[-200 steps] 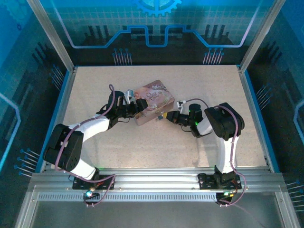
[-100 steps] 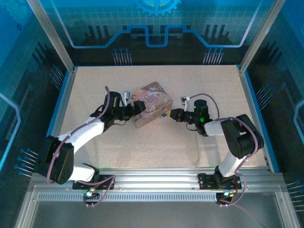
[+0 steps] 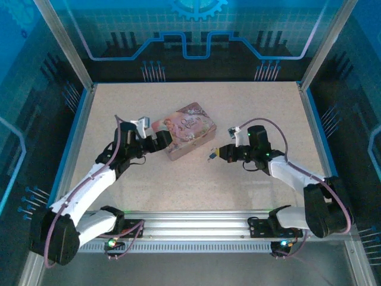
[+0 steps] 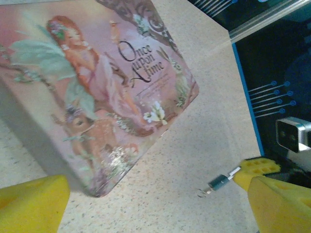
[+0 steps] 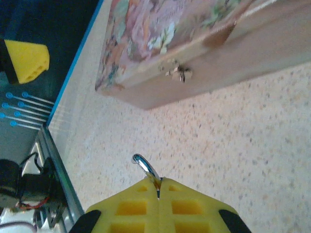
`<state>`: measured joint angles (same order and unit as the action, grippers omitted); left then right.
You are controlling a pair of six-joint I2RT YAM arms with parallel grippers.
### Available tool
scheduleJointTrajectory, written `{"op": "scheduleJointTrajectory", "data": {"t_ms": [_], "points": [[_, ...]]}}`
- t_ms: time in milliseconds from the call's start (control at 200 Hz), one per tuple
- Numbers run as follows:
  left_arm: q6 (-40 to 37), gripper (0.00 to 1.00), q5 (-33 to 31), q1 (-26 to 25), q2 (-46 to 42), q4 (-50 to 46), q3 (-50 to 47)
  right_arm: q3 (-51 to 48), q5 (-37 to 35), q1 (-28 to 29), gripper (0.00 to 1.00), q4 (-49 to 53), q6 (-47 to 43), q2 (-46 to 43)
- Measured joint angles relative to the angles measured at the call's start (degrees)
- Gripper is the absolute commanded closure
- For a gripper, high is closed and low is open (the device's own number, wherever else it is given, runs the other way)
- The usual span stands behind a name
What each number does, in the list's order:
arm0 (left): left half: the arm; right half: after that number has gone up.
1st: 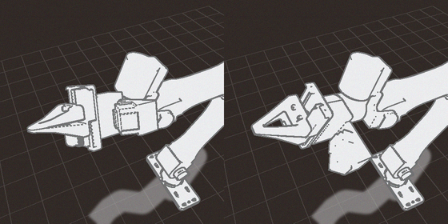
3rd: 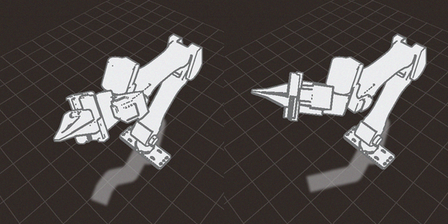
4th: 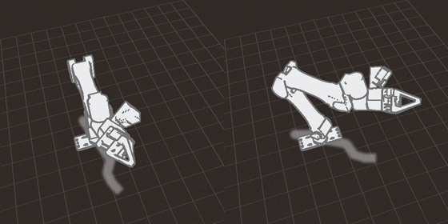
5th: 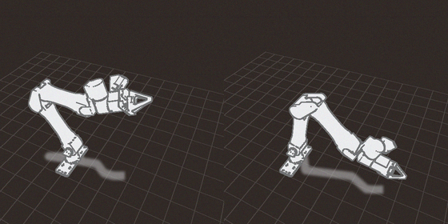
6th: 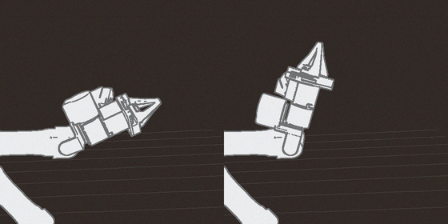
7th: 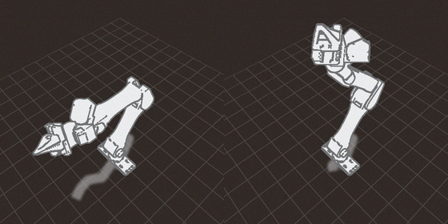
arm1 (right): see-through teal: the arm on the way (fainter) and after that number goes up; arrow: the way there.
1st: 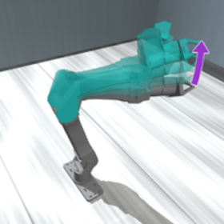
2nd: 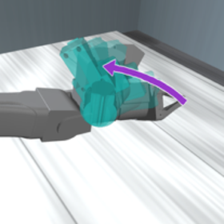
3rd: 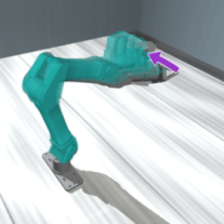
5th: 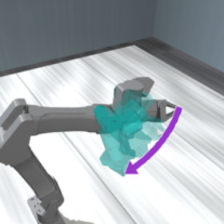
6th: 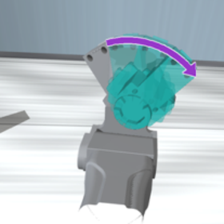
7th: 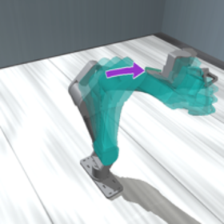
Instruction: Unlock the padlock with the key
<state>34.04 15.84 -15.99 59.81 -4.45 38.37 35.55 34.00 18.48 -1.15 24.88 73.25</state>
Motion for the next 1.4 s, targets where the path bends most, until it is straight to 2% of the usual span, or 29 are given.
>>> {"op": "scheduleJointTrajectory", "data": {"t_ms": [210, 450, 645, 991, 1401], "points": [[-1.27, 0.01, -2.62, 0.31, -6.62, -0.55, -4.31, 1.86, -1.25, 0.66, 0.98, 14.95, -4.28, -4.24], [-1.20, 0.01, -4.09, 0.52, -8.98, -1.77, -6.34, 1.75, -1.44, 1.11, 0.98, 23.63, -5.60, -4.68], [-1.16, 0.01, -4.09, 0.52, -8.98, -1.79, -6.38, 0.44, -1.42, 1.18, 0.98, 25.18, -5.88, -3.48], [-1.01, 0.01, -4.11, 0.57, -8.98, -1.81, -6.40, -0.24, -1.55, 1.49, 0.95, 23.98, -5.88, 4.52], [-0.98, 0.01, -4.09, 0.57, -8.98, -1.81, -6.45, -0.09, -2.14, 1.49, 0.93, 23.65, -5.88, 7.13]]}}
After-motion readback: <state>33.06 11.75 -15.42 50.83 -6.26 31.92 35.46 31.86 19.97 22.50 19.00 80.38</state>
